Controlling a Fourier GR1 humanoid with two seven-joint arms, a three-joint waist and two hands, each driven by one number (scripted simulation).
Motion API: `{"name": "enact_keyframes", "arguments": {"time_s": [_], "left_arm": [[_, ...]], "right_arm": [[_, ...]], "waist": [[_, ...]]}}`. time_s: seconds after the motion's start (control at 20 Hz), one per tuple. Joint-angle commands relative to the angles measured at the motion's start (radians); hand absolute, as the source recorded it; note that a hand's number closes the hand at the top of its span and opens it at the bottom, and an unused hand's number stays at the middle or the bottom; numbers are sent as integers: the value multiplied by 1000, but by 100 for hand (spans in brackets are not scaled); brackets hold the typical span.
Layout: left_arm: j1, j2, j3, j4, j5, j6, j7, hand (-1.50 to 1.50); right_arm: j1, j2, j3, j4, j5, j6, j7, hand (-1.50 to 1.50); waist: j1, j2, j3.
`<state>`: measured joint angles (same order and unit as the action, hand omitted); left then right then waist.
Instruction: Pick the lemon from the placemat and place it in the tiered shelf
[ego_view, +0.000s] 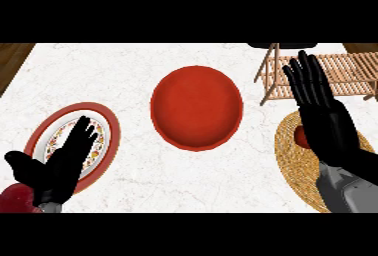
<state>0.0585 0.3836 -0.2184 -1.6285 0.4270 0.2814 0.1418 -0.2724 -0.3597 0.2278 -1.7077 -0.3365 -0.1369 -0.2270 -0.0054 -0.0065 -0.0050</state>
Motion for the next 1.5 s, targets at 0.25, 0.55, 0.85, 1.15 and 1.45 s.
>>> {"name": "enact_keyframes", "arguments": {"time_s": [0.25,0.55,0.85,1.15,1.45], "left_arm": [[-99,81,86,-39,-120,70,-83,0],[-98,39,65,-52,-144,109,-81,0],[-85,49,68,-43,-148,100,-79,0],[-101,34,75,-29,-155,127,-63,0],[-49,47,111,-20,-139,107,-99,0]], "right_arm": [[-4,-309,245,-180,90,582,-193,150],[143,-518,45,20,-16,908,-584,-150],[98,-733,-52,-64,120,953,-719,-150],[136,-887,-65,-197,443,716,-818,-150],[269,-928,-157,-250,742,308,-893,-150]], "waist": [[22,-14,9],[-3,9,11],[-17,0,13],[-45,-5,15],[-84,-16,13]]}}
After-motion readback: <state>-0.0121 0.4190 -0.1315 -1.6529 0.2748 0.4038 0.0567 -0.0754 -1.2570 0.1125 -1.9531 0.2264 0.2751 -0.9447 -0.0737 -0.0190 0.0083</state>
